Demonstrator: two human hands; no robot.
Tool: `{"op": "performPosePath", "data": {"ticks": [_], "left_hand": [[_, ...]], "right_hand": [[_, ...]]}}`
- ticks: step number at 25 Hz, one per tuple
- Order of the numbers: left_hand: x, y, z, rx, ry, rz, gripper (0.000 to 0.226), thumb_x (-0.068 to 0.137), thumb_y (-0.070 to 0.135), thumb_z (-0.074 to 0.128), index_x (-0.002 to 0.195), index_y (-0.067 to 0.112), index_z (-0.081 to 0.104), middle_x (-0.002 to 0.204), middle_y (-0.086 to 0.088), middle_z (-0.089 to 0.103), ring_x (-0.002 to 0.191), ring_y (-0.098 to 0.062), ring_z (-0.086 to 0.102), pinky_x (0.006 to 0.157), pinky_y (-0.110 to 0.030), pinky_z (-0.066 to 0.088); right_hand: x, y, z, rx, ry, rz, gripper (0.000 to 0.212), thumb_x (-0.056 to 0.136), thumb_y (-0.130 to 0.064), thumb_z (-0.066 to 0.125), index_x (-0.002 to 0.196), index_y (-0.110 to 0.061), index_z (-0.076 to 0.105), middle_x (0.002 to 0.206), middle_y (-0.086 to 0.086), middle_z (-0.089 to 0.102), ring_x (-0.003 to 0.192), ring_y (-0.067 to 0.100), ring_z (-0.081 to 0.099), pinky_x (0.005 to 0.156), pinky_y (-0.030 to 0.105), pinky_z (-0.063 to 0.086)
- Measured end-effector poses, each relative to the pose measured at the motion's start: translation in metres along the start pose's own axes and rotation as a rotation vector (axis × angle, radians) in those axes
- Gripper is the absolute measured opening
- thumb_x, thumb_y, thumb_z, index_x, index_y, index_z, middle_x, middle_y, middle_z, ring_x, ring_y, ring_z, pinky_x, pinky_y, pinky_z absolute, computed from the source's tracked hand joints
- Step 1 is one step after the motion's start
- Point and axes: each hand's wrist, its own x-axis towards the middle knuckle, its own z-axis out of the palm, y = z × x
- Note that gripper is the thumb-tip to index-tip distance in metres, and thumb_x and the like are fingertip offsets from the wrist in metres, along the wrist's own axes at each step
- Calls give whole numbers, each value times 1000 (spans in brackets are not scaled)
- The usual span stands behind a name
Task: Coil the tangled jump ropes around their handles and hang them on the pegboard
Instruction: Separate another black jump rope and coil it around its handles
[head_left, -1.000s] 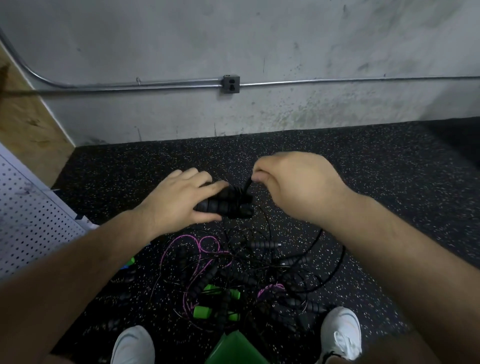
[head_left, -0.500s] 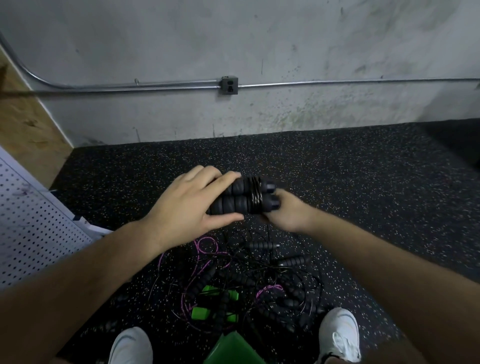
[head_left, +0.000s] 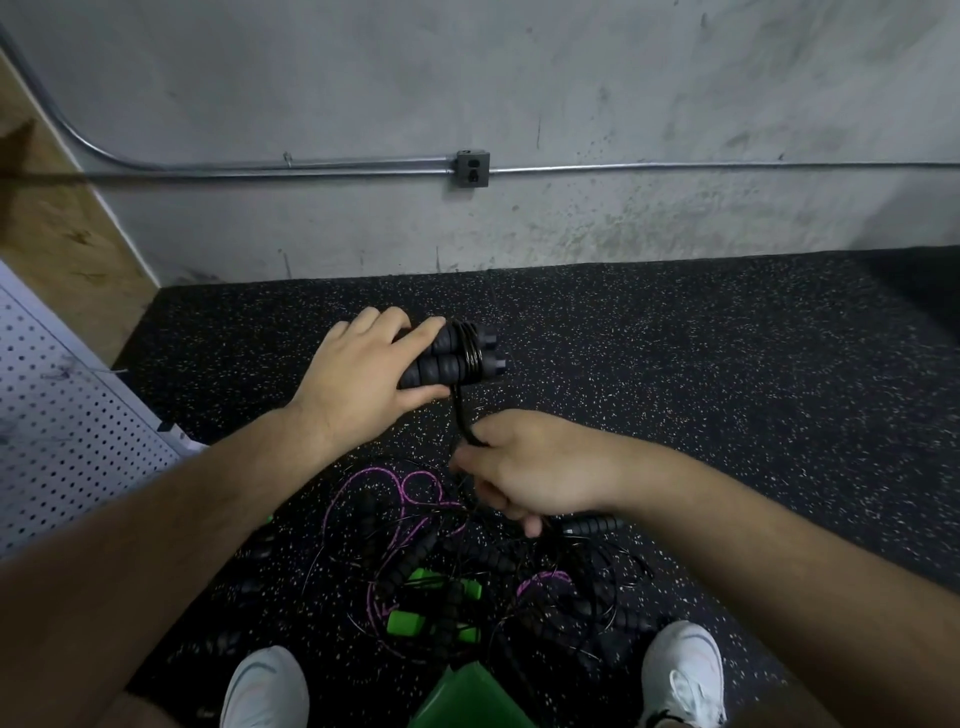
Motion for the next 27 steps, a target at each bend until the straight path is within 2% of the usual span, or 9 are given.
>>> {"op": "performPosePath", "data": {"ticks": [2,5,8,13,16,18,22,24,27], "left_hand": [[-1,-2,0,23,-76,41,82,81,71,47,150,26,43,120,-3,57,107,-24,51,90,-42,45],[-6,3,-3,-28,-128,171,81,81,75,46,147,29,46,117,3,56,104,-17,50,89,-38,45],[-12,18,-9,-102,-133,318,76,83,75,51,143,30,49,116,10,53,103,-11,48,91,-34,46],[-18,45,-33,-370,-123,338,75,83,75,55,143,31,43,117,16,49,108,-4,44,99,-23,38],[-21,47,-40,-438,-135,272,81,86,66,57,153,28,33,126,15,43,120,-2,40,108,-22,33],[-20,43,-38,-427,-137,221,81,88,59,57,155,25,29,132,13,41,125,-4,38,113,-26,32],[-12,23,-22,-351,-118,106,81,87,58,58,154,20,32,133,7,44,124,-12,40,113,-43,39],[-10,15,-14,-355,-96,56,80,86,57,61,153,21,35,131,6,46,123,-13,42,111,-44,40],[-5,7,-7,-380,-70,27,79,85,50,71,153,27,37,129,6,48,122,-14,43,110,-44,40]], "right_hand": [[-17,-13,-11,-217,84,-79,29,106,-36,43,90,-17,59,71,-3,60,52,11,56,50,28,45],[-24,-12,-36,-674,453,-167,23,105,-39,43,90,-30,59,78,-12,60,67,7,57,54,25,40],[-13,11,-62,-689,656,-236,23,102,-42,46,102,-31,67,90,-12,68,81,11,61,65,30,48],[15,62,-80,-362,559,-206,20,92,-52,60,94,-33,66,84,-10,69,75,14,63,68,34,53],[17,71,-60,264,379,-222,9,96,-14,63,88,-15,58,84,-5,61,71,5,62,66,22,52],[23,69,-29,244,315,-155,31,99,2,52,81,-23,53,77,-8,52,62,-1,56,65,18,48],[36,57,16,191,227,-44,36,109,-31,34,93,-16,62,65,-1,51,51,10,43,47,24,37],[36,42,27,157,217,-10,38,108,-36,35,105,-8,62,70,2,56,54,11,47,51,26,40],[25,20,32,57,195,16,35,107,-37,39,96,-9,58,76,6,59,57,15,52,56,29,43]]}}
